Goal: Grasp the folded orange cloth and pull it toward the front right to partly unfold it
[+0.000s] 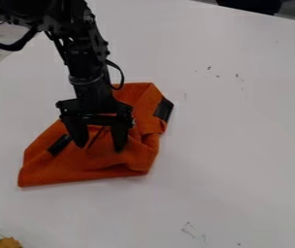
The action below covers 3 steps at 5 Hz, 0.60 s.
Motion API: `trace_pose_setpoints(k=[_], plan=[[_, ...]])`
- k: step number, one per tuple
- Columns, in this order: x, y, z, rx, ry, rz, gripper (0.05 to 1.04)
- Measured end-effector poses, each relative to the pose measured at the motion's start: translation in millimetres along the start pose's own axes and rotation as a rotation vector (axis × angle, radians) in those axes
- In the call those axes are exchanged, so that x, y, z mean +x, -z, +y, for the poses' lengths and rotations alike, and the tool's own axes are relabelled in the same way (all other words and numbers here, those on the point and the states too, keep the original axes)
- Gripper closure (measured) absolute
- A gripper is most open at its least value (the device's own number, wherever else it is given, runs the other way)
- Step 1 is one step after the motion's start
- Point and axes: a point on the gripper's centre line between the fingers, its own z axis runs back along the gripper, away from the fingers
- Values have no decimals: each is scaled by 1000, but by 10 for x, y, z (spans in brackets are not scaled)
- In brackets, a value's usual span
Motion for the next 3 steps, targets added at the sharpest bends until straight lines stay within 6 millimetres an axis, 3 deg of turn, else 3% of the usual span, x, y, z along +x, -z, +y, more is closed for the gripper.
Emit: trace_pose_setpoints(k=[2,3], plan=[[102,84,-1,-6,2,-4,141],[91,109,-53,-9,12,-12,428]])
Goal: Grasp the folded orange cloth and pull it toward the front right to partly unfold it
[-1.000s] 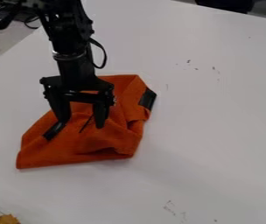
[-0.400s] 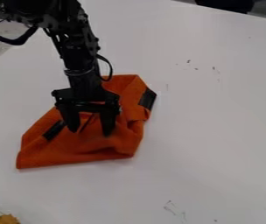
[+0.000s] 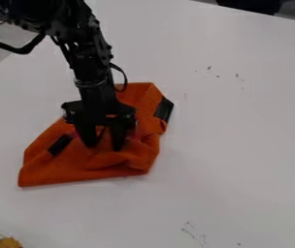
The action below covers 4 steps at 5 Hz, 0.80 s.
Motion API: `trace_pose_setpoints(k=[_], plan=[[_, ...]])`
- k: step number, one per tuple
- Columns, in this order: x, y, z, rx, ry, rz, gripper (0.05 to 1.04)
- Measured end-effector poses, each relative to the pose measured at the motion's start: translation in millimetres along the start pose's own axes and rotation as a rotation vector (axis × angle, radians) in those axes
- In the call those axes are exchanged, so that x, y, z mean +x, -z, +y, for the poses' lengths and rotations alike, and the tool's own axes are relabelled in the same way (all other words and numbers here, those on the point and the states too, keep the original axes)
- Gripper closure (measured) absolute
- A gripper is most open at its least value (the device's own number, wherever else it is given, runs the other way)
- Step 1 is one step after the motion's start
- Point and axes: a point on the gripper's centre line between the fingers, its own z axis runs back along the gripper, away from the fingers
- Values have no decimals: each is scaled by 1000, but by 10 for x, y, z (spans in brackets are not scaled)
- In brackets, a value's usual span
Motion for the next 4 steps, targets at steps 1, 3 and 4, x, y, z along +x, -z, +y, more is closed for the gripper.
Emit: trace_pose_setpoints(k=[1,3,4], plan=[[8,2,-22,1,3,-5,721],[-10,-86,-71,33,17,-13,994],[-54,-316,-190,65,39,-38,1002]])
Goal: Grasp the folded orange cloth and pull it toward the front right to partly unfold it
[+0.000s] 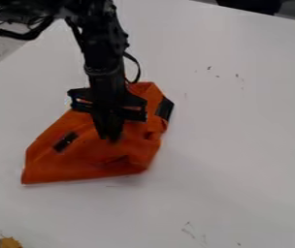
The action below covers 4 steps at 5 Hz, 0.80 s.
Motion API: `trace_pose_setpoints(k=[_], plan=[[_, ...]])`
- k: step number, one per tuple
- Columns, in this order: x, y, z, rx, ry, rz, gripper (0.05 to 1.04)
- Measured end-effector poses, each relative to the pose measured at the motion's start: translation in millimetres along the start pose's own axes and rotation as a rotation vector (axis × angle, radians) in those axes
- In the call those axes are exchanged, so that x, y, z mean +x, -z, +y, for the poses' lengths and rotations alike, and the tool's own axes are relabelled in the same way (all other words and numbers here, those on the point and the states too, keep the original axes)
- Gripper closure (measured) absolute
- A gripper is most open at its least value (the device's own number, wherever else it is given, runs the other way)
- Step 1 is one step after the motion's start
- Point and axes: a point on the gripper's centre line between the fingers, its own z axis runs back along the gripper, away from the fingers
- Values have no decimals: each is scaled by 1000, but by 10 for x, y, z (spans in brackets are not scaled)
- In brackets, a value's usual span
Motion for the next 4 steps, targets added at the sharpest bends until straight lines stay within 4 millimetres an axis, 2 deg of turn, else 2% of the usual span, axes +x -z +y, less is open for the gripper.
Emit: trace_pose_setpoints(k=[1,2,4], plan=[[-9,-131,-185,32,36,-16,1002],[17,-251,-480,78,96,-19,1002],[-21,-129,-933,116,180,41,1002]])
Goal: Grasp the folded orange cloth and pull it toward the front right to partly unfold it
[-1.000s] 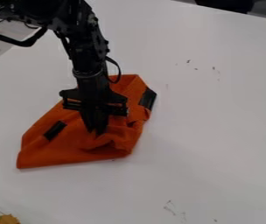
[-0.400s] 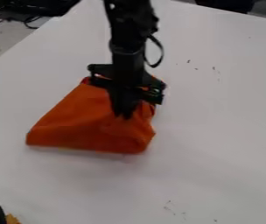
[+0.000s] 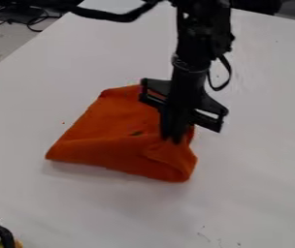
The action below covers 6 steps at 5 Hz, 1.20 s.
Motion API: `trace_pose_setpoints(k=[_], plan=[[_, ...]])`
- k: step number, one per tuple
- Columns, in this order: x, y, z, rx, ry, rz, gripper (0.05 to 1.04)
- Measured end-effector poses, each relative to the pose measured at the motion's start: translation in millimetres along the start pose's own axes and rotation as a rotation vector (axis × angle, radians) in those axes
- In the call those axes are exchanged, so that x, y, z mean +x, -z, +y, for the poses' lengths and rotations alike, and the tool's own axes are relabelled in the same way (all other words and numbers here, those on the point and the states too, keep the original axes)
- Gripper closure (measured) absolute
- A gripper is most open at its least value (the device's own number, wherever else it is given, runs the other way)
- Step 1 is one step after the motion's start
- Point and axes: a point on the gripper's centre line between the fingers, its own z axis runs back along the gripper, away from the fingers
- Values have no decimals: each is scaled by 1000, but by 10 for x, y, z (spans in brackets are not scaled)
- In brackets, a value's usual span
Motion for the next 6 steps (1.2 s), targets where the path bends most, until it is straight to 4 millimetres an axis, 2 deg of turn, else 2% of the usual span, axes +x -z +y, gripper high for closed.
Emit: trace_pose_setpoints(k=[2,3,4,5,6], plan=[[-71,255,-407,34,78,78,985],[-242,309,-515,45,75,110,914],[-451,296,-506,46,73,106,687],[-520,125,-460,48,57,79,379],[-541,-61,-386,49,20,34,117]])
